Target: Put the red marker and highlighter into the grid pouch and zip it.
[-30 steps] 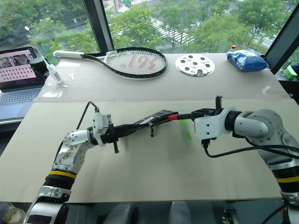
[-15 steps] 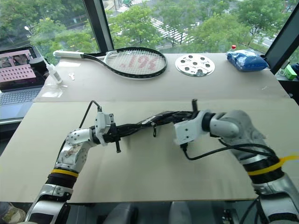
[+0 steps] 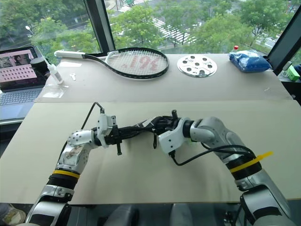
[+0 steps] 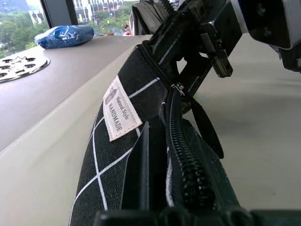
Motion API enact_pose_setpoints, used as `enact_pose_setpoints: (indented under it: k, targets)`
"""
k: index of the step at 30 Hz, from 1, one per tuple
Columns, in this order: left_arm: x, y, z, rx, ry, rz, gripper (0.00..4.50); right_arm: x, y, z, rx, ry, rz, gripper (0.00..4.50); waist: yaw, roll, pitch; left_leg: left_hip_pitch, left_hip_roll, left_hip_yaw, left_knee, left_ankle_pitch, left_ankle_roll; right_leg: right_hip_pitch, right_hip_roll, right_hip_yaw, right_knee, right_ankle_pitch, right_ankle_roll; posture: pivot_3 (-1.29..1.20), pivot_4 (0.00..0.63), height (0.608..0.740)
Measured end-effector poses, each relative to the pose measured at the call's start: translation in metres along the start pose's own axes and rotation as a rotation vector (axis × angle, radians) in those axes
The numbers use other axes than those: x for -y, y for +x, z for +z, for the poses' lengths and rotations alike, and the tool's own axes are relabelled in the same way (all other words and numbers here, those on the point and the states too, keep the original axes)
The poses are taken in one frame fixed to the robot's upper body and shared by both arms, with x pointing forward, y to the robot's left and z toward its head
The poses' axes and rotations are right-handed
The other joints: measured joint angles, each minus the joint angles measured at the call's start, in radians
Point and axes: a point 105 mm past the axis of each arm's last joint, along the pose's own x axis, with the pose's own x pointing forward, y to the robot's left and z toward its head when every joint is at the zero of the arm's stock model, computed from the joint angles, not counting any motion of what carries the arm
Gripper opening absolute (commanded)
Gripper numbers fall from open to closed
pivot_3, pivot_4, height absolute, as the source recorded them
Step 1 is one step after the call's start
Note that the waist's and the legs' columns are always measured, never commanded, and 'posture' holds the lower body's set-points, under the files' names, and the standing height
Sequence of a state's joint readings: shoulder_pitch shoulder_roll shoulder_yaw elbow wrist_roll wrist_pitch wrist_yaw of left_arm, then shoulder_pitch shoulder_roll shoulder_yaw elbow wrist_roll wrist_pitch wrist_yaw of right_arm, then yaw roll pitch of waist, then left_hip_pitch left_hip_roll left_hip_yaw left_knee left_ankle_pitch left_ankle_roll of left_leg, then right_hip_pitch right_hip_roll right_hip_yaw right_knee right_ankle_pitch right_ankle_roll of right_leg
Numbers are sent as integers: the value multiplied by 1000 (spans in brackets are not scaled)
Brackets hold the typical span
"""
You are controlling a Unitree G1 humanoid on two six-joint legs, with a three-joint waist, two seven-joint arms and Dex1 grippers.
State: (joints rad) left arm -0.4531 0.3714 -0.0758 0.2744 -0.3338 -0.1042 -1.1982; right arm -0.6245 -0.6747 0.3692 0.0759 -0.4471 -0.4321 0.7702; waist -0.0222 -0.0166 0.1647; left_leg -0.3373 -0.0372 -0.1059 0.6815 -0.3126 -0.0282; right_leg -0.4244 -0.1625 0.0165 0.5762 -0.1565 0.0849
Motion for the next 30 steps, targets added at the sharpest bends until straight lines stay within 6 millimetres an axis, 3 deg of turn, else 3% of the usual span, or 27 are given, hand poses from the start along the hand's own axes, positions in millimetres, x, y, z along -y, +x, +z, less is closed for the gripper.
enact_pose_setpoints:
  k: [4, 7, 10, 13, 16, 20, 24, 30]
  targets:
    - [0, 0, 4, 8, 16, 7, 0, 16, -18, -18, -51, 98, -30, 2815, 1, 0, 0, 0, 0, 0, 0, 0, 0, 0, 0, 0, 0, 0, 0, 0, 150, 740]
    - [0, -4, 2, 0, 11, 21, 0, 37, -47, -38, -111, 199, -113, 2815, 2, 0, 0, 0, 0, 0, 0, -2, 3, 0, 0, 0, 0, 0, 0, 0, 150, 740]
    - [2, -6, 1, 0, 6, 23, 0, 42, -80, -52, -142, 438, -167, 2815, 8, 0, 0, -1, 0, 0, 0, -3, 5, 0, 0, -1, -1, 0, 0, 0, 150, 740]
    - [1, -8, 2, 0, 11, 29, 0, 33, -108, -60, -158, 764, -237, 2815, 10, 0, 0, -1, 0, 0, 0, -3, 6, 1, 0, -1, -1, 0, 0, 0, 150, 740]
    - [1, -8, 2, 3, 9, 28, 0, 9, -109, -60, -192, 980, -254, 2815, 6, 0, 0, 0, 1, 0, 0, -4, 6, 1, 0, 0, 0, 0, 0, 0, 150, 740]
    - [1, -8, 2, 5, 8, 27, 0, -35, -92, -54, -265, 1286, -261, 2815, 5, 0, 0, 0, 1, 0, 0, -3, 6, 0, 0, 0, 1, 0, -1, 0, 150, 740]
    - [0, -5, 3, 11, 8, 23, 0, -46, -77, -46, -342, 1377, -276, 2815, 8, 0, 0, 0, 1, 0, 1, -3, 6, 0, 0, 0, 1, 0, -1, 0, 150, 740]
    - [-2, -3, 4, 17, 6, 19, 0, -59, -75, -57, -487, 1439, -325, 2815, 10, 0, 0, 0, 0, 0, 1, -3, 6, 0, 0, 0, 1, 0, -1, 0, 150, 740]
